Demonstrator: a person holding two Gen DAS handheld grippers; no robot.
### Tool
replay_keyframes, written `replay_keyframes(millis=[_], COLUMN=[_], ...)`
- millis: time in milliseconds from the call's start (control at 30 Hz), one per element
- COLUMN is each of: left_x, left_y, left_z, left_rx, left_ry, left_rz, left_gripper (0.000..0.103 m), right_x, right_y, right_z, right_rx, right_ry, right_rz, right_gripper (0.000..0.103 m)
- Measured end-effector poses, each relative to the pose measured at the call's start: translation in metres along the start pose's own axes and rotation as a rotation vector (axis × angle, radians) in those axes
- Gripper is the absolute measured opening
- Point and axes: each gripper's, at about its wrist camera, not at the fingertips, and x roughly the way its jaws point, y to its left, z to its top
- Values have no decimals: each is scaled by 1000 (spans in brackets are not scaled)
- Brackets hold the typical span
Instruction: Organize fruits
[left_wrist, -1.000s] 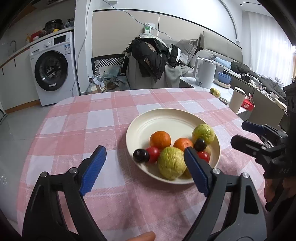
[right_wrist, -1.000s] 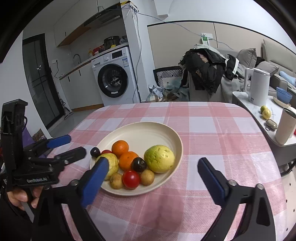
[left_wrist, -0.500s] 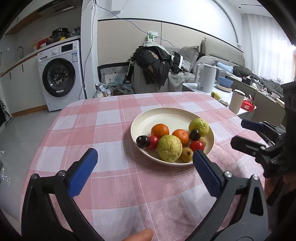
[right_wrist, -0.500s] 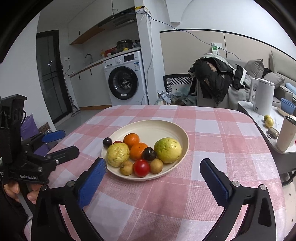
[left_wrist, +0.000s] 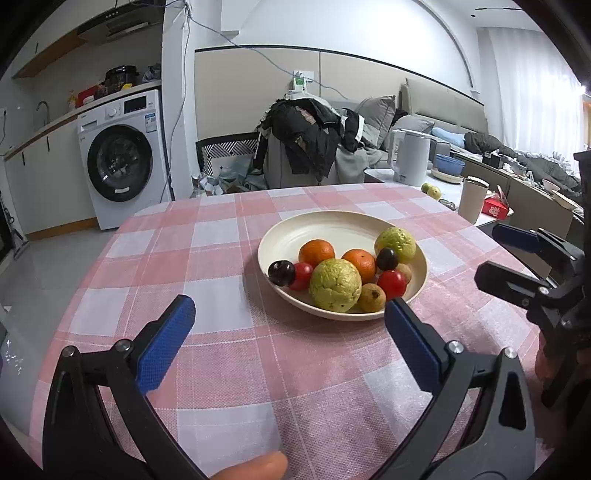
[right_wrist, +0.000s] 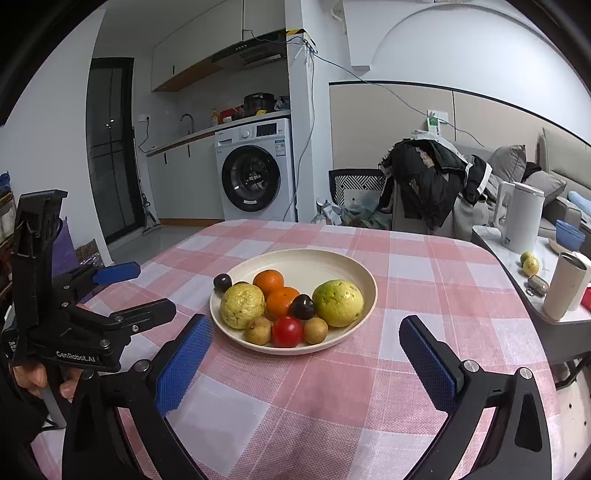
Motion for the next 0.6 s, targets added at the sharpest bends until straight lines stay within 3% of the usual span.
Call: replay_keyframes(millis=[600], left_x=[0], left_y=[3], left_z=[-1], left_rx=[-17], left_ry=[-4], left_rz=[-8], left_gripper=[102], right_x=[-2], right_y=[1], right_z=[0], right_rx=[-3], right_ry=[-10], right_rz=[3], right_gripper=[103])
